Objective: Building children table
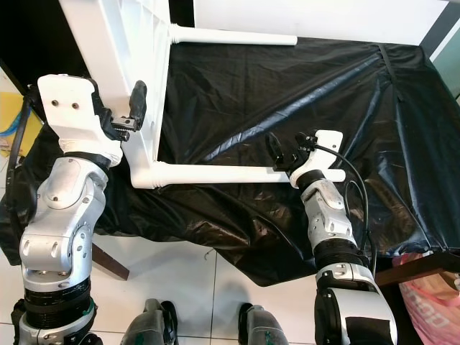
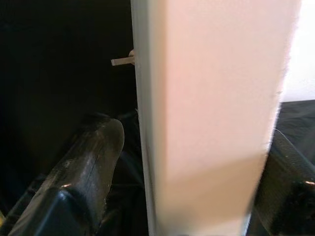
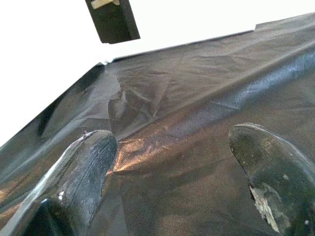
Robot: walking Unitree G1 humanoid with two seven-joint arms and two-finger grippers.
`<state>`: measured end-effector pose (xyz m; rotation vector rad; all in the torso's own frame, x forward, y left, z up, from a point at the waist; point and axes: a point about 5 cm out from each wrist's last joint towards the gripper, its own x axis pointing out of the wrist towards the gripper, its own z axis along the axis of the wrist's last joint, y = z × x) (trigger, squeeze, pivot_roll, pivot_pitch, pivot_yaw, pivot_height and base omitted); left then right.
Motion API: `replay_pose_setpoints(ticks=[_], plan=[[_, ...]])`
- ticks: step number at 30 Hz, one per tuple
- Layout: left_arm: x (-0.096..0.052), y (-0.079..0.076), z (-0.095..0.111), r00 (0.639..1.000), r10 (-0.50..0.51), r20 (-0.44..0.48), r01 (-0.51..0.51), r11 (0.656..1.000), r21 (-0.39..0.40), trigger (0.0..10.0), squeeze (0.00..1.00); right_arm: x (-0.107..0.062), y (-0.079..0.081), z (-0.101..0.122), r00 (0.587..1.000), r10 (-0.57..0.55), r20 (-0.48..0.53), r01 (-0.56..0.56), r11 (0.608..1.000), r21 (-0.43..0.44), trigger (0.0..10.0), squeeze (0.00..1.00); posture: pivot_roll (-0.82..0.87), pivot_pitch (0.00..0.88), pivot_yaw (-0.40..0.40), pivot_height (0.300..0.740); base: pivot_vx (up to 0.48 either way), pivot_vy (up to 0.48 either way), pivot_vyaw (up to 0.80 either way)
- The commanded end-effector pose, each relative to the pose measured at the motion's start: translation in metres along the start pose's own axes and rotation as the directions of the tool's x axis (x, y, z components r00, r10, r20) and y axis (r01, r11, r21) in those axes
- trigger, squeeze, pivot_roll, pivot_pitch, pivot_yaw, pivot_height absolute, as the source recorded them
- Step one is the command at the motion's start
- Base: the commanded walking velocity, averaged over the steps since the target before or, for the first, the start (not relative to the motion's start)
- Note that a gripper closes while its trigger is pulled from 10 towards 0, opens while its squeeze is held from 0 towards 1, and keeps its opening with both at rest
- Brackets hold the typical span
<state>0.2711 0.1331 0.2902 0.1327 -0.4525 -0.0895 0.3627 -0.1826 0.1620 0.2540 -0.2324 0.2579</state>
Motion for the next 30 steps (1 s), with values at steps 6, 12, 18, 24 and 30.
replay_pose_setpoints(ticks=[6,12,18,24,30], plan=[[-0.014,-0.011,0.01,0.996,-0.062,0.061,0.058,0.996,0.063,10.0,0.0,-0.007,-0.009,-0.007,0.999,-0.021,-0.028,0.021,1.0,-0.015,10.0,0.0,0.0,0.099,-0.065,0.74,0.0,0.0,0.0],[-0.031,-0.018,0.01,0.992,-0.081,0.097,0.068,0.989,0.134,10.0,0.0,0.0,-0.004,-0.008,0.999,0.008,-0.04,-0.009,1.0,-0.012,10.0,0.0,0.03,0.088,-0.094,0.74,0.0,0.0,0.0],[-0.052,-0.018,0.01,0.991,-0.082,0.108,0.059,0.978,0.202,10.0,0.0,0.009,0.006,-0.008,0.997,0.052,-0.05,-0.052,0.999,-0.003,10.0,0.0,0.06,0.085,-0.117,0.74,0.0,0.0,0.0],[-0.068,-0.024,0.007,0.986,-0.145,0.079,0.127,0.972,0.197,10.0,0.0,0.013,0.013,-0.011,0.995,0.082,-0.064,-0.081,0.997,0.007,10.0,0.0,0.08,0.085,-0.133,0.74,0.0,0.0,0.0],[-0.077,-0.038,-0.013,0.955,-0.297,-0.018,0.294,0.931,0.219,10.0,0.0,0.013,0.017,-0.016,0.992,0.095,-0.079,-0.095,0.996,0.002,10.0,0.0,0.09,0.081,-0.136,0.74,0.0,0.0,0.0]])
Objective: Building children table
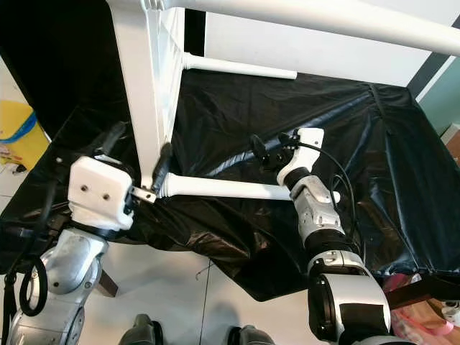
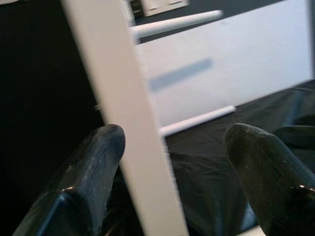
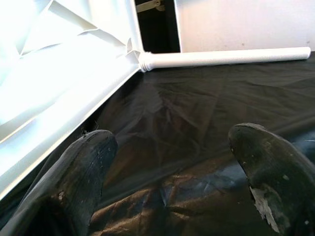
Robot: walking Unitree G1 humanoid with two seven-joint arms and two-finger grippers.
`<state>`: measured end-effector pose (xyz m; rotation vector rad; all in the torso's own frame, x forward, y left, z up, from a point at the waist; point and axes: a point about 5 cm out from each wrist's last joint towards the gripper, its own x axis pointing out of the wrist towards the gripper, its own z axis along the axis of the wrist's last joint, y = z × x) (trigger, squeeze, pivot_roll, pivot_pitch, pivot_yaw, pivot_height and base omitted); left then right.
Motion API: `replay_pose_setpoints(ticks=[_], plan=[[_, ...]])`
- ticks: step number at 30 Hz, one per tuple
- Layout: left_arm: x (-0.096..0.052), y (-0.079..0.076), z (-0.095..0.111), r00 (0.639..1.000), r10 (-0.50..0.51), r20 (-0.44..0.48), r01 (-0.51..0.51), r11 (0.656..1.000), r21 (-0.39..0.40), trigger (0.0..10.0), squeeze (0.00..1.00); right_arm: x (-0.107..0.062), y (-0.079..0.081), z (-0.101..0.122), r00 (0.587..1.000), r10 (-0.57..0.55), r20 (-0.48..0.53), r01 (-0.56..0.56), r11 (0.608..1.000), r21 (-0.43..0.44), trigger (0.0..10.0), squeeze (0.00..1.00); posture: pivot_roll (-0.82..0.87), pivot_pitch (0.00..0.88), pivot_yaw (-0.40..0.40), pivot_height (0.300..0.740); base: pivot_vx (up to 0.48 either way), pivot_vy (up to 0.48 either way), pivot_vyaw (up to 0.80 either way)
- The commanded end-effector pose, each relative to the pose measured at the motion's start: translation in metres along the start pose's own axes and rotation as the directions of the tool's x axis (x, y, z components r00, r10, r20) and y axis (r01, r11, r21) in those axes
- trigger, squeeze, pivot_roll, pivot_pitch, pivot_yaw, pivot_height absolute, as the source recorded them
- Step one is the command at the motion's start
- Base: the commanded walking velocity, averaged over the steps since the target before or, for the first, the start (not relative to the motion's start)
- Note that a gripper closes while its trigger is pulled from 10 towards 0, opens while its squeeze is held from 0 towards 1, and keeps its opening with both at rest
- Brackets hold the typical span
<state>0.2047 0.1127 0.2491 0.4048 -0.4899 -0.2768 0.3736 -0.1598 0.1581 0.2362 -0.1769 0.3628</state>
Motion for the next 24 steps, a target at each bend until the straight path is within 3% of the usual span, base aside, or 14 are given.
replay_pose_setpoints(ticks=[1,7,9,14,22,24], plan=[[0.0,-0.01,-0.006,0.998,-0.066,-0.022,0.066,0.998,-0.007,10.0,0.0,-0.001,0.0,-0.004,1.0,-0.003,-0.011,0.003,1.0,-0.004,10.0,0.0,0.09,0.081,-0.136,0.74,0.0,0.0,0.0],[0.003,-0.023,-0.022,0.985,-0.151,-0.085,0.148,0.988,-0.041,10.0,0.0,-0.003,0.001,-0.004,0.999,-0.032,0.013,0.032,0.999,-0.038,10.0,0.0,0.06,0.072,-0.122,0.74,0.0,0.0,0.0],[0.009,-0.03,-0.032,0.98,-0.165,-0.107,0.154,0.982,-0.106,10.0,0.0,-0.005,0.002,-0.002,0.996,-0.074,0.052,0.079,0.992,-0.094,10.0,0.0,0.05,0.066,-0.112,0.74,0.0,0.0,0.0],[0.015,-0.036,-0.049,0.974,-0.165,-0.153,0.134,0.971,-0.196,10.0,0.0,-0.014,0.0,-0.003,0.979,-0.176,0.107,0.187,0.976,-0.112,10.0,0.0,0.01,0.048,-0.083,0.74,0.0,0.0,0.0],[0.021,-0.045,-0.066,0.966,-0.184,-0.181,0.135,0.959,-0.251,10.0,0.0,-0.028,0.004,-0.01,0.963,-0.237,0.131,0.254,0.958,-0.131,10.0,0.0,-0.04,0.038,-0.062,0.74,0.0,0.0,0.0],[0.025,-0.051,-0.079,0.956,-0.207,-0.205,0.156,0.958,-0.24,10.0,0.0,-0.039,0.011,-0.015,0.954,-0.254,0.157,0.279,0.947,-0.162,10.0,0.0,-0.07,0.039,-0.05,0.74,0.0,0.0,0.0]])
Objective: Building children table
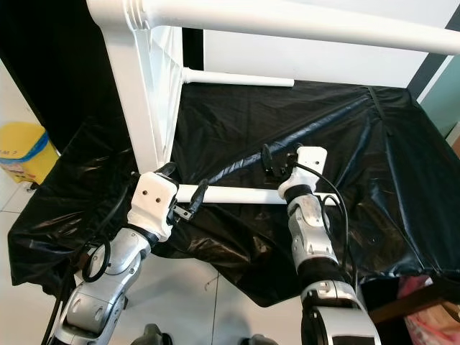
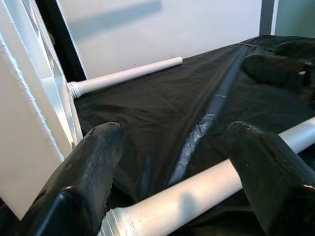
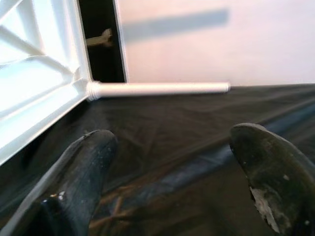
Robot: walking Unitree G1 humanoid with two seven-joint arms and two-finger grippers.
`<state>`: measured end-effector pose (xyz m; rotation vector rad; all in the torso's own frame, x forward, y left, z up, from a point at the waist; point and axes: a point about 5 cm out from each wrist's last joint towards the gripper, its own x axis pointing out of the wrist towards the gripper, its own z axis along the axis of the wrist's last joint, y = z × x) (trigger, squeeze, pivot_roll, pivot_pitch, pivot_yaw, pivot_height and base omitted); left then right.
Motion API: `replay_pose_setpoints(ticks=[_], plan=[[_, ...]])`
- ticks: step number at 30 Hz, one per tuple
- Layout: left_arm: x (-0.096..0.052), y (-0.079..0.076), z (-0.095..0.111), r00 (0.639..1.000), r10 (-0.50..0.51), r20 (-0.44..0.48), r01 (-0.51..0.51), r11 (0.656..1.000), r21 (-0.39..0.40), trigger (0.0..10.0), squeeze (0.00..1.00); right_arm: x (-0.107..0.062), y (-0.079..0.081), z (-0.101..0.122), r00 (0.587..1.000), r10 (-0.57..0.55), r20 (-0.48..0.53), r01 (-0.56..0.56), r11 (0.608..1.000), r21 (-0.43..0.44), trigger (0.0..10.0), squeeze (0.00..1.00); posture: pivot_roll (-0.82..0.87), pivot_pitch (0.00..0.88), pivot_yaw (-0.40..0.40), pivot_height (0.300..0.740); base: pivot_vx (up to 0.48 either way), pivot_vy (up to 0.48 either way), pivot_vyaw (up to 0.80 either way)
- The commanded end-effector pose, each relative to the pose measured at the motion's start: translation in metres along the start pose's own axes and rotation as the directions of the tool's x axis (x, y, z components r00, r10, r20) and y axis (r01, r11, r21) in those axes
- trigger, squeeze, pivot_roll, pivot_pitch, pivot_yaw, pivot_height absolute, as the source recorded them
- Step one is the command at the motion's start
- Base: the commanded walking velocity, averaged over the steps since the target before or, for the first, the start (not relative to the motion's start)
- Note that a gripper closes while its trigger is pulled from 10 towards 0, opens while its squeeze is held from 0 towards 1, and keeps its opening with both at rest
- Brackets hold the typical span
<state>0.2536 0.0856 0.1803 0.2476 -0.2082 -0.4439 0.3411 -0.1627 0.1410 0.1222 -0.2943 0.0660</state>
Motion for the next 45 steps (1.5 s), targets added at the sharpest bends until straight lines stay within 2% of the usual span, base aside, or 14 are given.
replay_pose_setpoints(ticks=[1,11,13,15,21,29,33,45], plan=[[0.004,-0.003,-0.007,1.0,-0.013,-0.017,0.013,1.0,0.007,10.0,0.0,-0.006,0.004,-0.002,1.0,-0.003,0.011,0.003,1.0,-0.023,10.0,0.0,-0.07,0.039,-0.05,0.74,0.0,0.0,0.0],[0.016,0.0,-0.024,0.998,-0.004,-0.061,-0.001,0.997,-0.081,10.0,0.0,-0.033,0.005,0.0,0.997,-0.065,0.049,0.068,0.996,-0.062,10.0,0.0,-0.15,0.046,-0.027,0.74,0.0,0.0,0.0],[0.019,0.003,-0.029,0.997,0.041,-0.07,-0.05,0.989,-0.136,10.0,0.0,-0.049,0.007,0.003,0.994,-0.087,0.06,0.093,0.99,-0.106,10.0,0.0,-0.17,0.042,-0.014,0.74,0.0,0.0,0.0],[0.019,0.003,-0.029,0.997,0.041,-0.07,-0.05,0.989,-0.136,10.0,0.0,-0.049,0.007,0.003,0.994,-0.087,0.06,0.093,0.99,-0.106,10.0,0.0,-0.17,0.042,-0.014,0.74,0.0,0.0,0.0],[0.021,0.003,-0.036,0.997,0.053,-0.062,-0.066,0.973,-0.219,10.0,0.0,-0.068,0.001,-0.006,0.994,-0.112,0.012,0.113,0.979,-0.17,10.0,0.0,-0.18,0.032,0.015,0.74,0.0,0.0,0.0],[0.019,-0.004,-0.047,0.994,0.083,-0.073,-0.097,0.97,-0.221,10.0,0.0,-0.07,0.003,-0.008,0.992,-0.123,-0.001,0.12,0.975,-0.188,10.0,0.0,-0.17,0.029,0.031,0.74,0.0,0.0,0.0],[0.026,-0.006,-0.051,0.995,0.08,-0.054,-0.092,0.95,-0.298,10.0,0.0,-0.069,0.014,-0.011,0.993,-0.115,-0.021,0.11,0.977,-0.18,10.0,0.0,-0.16,0.038,0.011,0.74,0.0,0.0,0.0],[0.023,0.001,-0.052,0.991,0.124,-0.058,-0.135,0.951,-0.277,10.0,0.0,-0.069,0.013,-0.013,0.993,-0.113,-0.045,0.103,0.978,-0.183,10.0,0.0,-0.14,0.047,-0.002,0.74,0.0,0.0,0.0]])
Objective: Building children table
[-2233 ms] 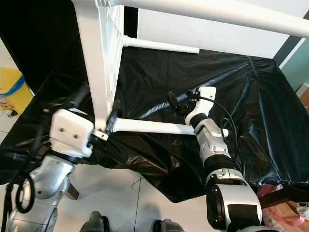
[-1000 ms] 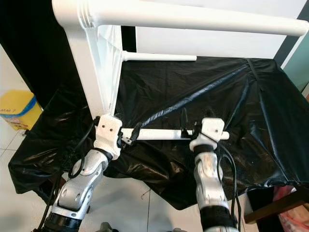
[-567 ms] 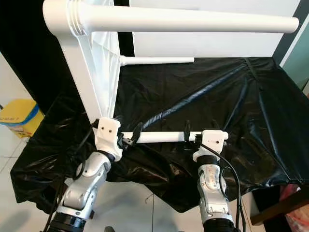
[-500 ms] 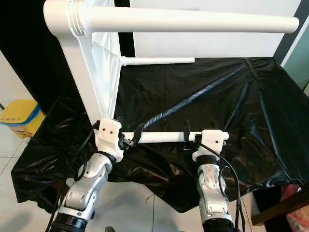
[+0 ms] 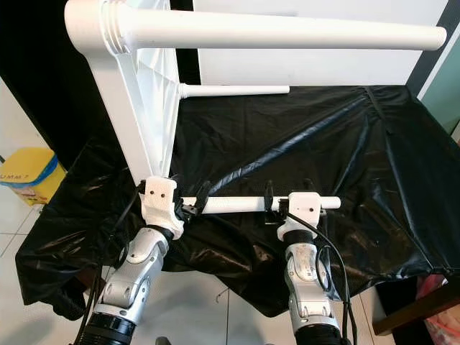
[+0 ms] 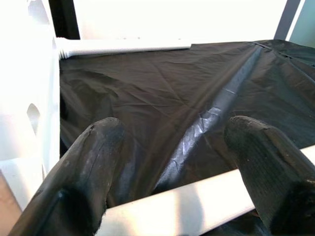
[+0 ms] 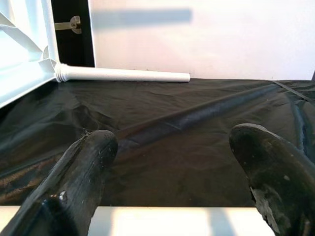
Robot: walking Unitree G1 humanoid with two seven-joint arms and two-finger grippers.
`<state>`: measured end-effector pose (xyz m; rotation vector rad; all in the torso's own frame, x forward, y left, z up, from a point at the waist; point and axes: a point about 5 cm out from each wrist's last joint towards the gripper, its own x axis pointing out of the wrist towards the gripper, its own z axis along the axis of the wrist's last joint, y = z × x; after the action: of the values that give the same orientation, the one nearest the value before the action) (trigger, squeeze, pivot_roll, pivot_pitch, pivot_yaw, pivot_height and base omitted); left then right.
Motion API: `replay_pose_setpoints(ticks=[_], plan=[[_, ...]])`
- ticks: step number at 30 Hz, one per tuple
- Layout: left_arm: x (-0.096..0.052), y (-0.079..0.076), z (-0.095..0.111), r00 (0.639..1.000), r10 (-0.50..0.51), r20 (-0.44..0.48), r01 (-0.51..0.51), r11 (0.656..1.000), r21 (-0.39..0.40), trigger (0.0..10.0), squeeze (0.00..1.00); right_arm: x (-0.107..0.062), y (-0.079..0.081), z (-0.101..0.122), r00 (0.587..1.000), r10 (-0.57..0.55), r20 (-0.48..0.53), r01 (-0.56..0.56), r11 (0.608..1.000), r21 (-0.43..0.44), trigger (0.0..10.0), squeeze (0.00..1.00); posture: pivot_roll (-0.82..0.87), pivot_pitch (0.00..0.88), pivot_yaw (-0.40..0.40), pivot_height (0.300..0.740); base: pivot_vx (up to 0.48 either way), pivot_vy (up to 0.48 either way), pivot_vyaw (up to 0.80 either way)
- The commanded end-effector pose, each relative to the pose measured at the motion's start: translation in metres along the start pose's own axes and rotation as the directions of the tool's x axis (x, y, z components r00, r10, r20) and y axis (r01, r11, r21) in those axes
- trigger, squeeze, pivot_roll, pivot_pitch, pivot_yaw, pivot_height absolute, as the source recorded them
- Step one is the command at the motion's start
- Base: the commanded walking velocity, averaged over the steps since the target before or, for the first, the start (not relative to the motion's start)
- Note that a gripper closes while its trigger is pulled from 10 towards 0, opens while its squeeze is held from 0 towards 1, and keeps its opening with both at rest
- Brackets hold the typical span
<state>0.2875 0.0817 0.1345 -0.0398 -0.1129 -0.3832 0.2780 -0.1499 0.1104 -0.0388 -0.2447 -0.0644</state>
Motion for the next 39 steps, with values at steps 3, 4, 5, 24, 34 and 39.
replay_pose_setpoints(ticks=[3,4,5,24,34,39], plan=[[-0.001,0.0035,0.0004,0.999,0.048,0.014,-0.048,0.999,0.019,10.0,0.0,0.0004,0.0009,-0.0012,1.0,0.012,-0.014,-0.013,1.0,-0.006,10.0,0.0,-0.13,0.05,-0.008,0.74,0.0,0.0,0.0],[-0.0007,0.0036,0.0007,0.999,0.048,0.017,-0.048,0.999,0.024,10.0,0.0,0.0006,0.0019,-0.0013,1.0,0.018,-0.016,-0.018,1.0,-0.007,10.0,0.0,-0.13,0.05,-0.008,0.74,0.0,0.0,0.0],[-0.0007,0.0036,0.0007,0.999,0.048,0.017,-0.048,0.999,0.024,10.0,0.0,0.0006,0.0019,-0.0013,1.0,0.018,-0.016,-0.018,1.0,-0.007,10.0,0.0,-0.13,0.05,-0.008,0.74,0.0,0.0,0.0],[-0.0015,0.0049,-0.0032,0.998,0.062,0.021,-0.062,0.998,0.02,10.0,0.0,0.0011,0.0017,-0.001,0.998,0.048,-0.028,-0.049,0.998,-0.026,10.0,0.0,-0.13,0.03,-0.028,0.74,0.0,-0.365,0.0],[-0.002,0.0056,-0.0025,0.997,0.07,0.031,-0.071,0.997,0.024,10.0,0.0,0.0033,0.0048,-0.0006,0.997,0.067,-0.025,-0.068,0.997,-0.029,10.0,0.0,-0.12,0.016,-0.032,0.74,0.0,-0.372,0.0],[-0.0023,0.0055,-0.0013,0.996,0.079,0.045,-0.08,0.997,0.009,10.0,0.0,0.0033,0.0046,0.0003,0.997,0.072,-0.024,-0.073,0.997,-0.024,10.0,0.0,-0.12,0.015,-0.035,0.74,0.0,0.0,0.0]])
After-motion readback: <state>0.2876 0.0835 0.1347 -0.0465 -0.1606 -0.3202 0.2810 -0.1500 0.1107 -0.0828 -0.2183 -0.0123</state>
